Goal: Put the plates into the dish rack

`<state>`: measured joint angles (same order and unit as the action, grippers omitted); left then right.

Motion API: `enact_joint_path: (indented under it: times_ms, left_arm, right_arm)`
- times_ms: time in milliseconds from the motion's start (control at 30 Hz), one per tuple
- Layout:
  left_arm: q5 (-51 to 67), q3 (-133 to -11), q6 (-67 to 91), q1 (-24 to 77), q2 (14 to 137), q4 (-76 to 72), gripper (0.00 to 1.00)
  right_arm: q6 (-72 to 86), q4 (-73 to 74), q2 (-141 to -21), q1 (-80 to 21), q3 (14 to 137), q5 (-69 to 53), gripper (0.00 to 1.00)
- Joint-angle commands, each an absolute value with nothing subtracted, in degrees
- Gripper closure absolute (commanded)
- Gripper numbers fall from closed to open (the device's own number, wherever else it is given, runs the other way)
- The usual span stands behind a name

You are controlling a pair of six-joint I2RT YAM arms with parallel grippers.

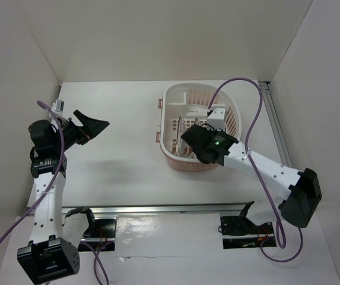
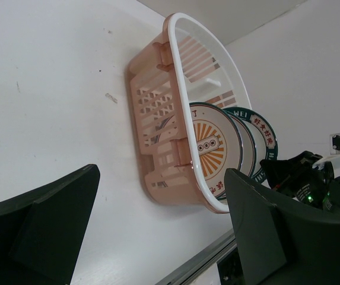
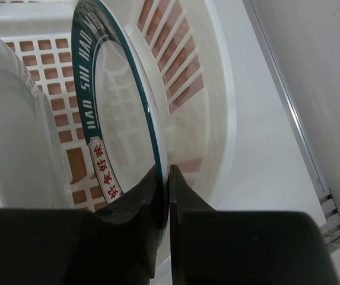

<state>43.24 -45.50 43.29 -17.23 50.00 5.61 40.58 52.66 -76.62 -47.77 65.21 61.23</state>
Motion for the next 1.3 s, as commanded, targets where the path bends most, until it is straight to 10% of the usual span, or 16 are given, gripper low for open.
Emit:
enact_joint_path:
  times_ms: [0, 833, 900, 1267]
  left_arm:
    - [43.8, -47.9, 41.8, -17.7, 49.5, 4.1, 0.0]
    - [44.8, -47.9, 42.4, -18.2, 50.5, 3.1, 0.0]
    - [44.8, -47.4, 42.9, -18.2, 50.5, 3.1, 0.0]
    - [41.8, -49.6, 39.8, -18.2, 51.1, 7.8, 0.0]
  right_arm:
    - [41.0, 51.6, -77.3, -48.5, 65.2, 63.4, 0.85]
    - [41.0, 55.9, -76.2, -48.6, 70.4, 62.8, 0.24]
    - [41.7, 58.2, -76.2, -49.4, 72.4, 63.4, 0.0]
    - [51.8, 74.1, -75.2, -55.5, 81.2, 64.7, 0.0]
